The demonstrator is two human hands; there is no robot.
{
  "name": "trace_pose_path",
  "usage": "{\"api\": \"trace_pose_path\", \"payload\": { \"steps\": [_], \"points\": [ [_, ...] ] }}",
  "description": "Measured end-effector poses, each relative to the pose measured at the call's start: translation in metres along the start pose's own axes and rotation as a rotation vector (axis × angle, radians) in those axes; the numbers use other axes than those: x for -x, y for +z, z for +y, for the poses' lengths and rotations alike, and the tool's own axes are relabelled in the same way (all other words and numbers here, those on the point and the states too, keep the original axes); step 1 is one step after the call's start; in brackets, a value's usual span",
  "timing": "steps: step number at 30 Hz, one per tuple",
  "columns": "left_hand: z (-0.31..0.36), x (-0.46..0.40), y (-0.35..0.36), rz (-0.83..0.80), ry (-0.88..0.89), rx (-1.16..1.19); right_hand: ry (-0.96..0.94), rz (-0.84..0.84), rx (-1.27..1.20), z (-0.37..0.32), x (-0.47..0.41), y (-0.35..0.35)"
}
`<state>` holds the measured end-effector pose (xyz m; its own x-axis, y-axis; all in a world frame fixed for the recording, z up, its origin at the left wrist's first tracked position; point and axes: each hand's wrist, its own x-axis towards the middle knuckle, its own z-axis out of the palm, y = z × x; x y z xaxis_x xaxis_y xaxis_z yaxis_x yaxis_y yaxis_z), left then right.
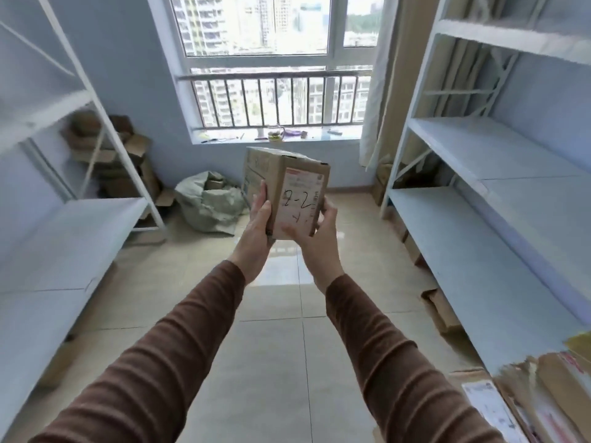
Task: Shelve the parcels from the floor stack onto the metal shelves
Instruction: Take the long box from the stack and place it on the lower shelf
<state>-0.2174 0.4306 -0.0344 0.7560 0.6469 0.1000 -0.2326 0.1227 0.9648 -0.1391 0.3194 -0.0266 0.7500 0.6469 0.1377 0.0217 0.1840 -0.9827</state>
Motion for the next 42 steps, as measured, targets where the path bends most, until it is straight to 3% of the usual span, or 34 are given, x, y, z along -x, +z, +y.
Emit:
{"api": "trace_pose_path", "payload": {
  "steps": [5, 14, 27, 31, 42],
  "points": [
    [0.038, -0.004, -0.098, 0.104, 0.101, -0.093, -0.019, -0.238, 0.016, 0.005, -0.038, 0.103],
    [0.076, -0.009, -0.254, 0.43, 0.21, -0.432, -0.074, -0.562, 0.074, 0.039, -0.097, 0.272],
    [0.143, 0.017, -0.421, 1.05, 0.305, -0.692, -0.182, -1.177, -0.106, 0.06, -0.143, 0.515],
    [0.15, 0.034, -0.461, 1.169, 0.281, -0.705, -0.183, -1.269, -0.122, 0.073, -0.132, 0.57],
    [0.17, 0.043, -0.607, 1.208, 0.21, -0.754, -0.212, -1.293, -0.045, 0.099, -0.125, 0.718]
  ]
}}
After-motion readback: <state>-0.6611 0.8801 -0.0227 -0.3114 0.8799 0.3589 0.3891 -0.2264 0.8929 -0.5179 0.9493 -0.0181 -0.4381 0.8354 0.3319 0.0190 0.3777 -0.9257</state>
